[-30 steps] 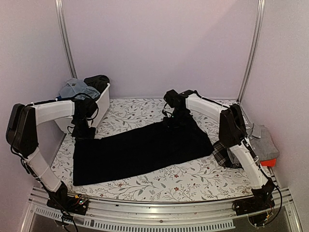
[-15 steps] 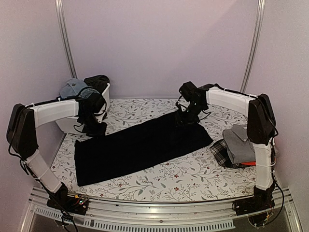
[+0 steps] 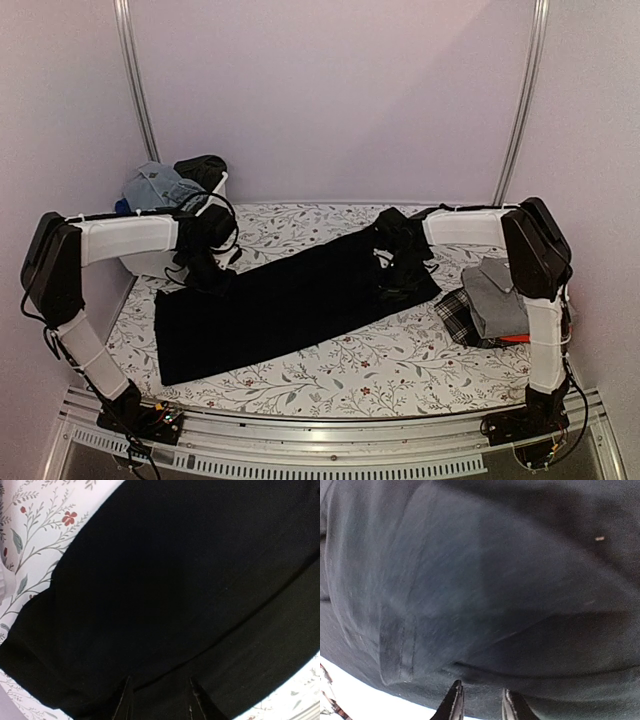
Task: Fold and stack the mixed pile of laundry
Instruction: Rotate the rectangle-folded T-shirt at the center of the board.
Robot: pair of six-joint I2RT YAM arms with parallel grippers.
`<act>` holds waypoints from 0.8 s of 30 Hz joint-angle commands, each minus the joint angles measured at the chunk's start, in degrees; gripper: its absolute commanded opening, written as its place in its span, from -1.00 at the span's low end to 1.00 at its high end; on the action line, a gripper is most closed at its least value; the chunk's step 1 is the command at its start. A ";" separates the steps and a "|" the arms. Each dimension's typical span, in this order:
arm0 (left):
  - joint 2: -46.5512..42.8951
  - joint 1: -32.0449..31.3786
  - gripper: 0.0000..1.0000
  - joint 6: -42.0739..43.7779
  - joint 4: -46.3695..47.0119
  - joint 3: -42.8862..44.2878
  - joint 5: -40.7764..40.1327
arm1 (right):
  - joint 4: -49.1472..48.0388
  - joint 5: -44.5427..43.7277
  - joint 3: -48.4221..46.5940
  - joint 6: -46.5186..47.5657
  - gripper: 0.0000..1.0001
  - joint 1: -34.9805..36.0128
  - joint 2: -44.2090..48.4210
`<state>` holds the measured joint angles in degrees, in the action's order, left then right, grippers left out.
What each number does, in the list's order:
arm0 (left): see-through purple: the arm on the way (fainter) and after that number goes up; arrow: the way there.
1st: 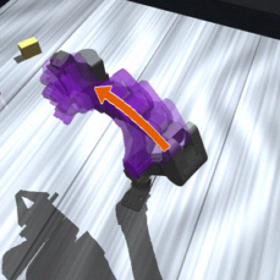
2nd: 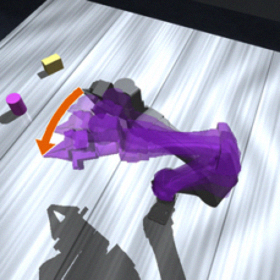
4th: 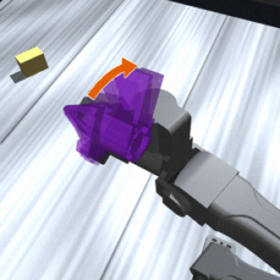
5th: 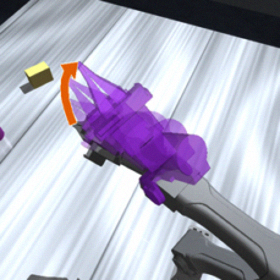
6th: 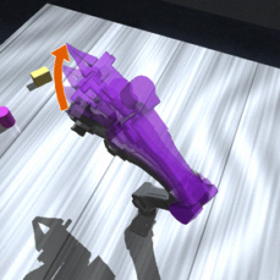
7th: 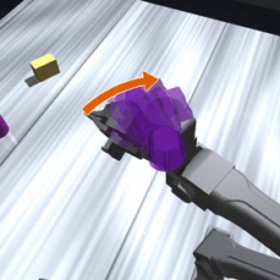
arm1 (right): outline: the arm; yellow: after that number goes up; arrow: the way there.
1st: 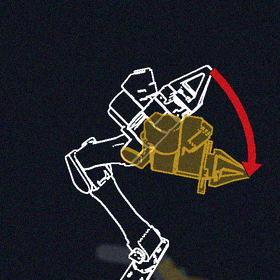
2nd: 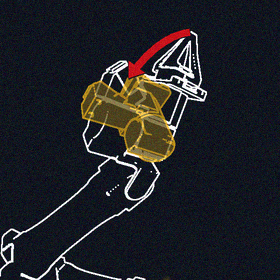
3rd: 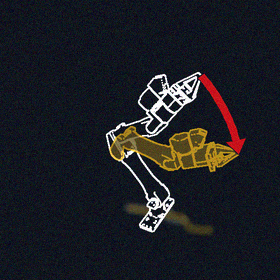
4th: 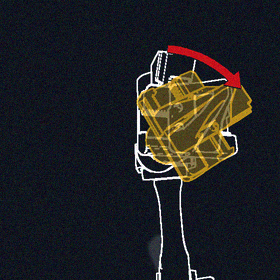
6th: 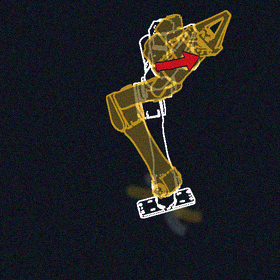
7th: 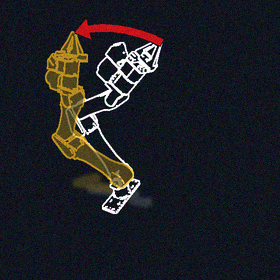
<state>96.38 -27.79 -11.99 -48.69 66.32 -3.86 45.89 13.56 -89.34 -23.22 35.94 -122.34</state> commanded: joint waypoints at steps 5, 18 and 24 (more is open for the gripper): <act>1.99 -6.59 -0.30 1.54 0.16 -0.24 3.05 | -2.48 -4.48 -15.14 0.74 -0.57 -10.17 -14.52; 21.05 -25.69 -0.55 4.86 2.03 9.23 14.61 | -4.50 -5.13 -37.65 1.99 -0.51 -14.76 -25.07; 26.13 -30.03 -0.51 3.72 0.57 26.61 25.04 | -6.47 -1.86 -38.08 2.34 -0.39 -15.50 -24.45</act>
<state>119.92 -55.11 -8.34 -49.78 85.76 11.35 41.32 9.65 -126.06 -21.63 20.75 -145.71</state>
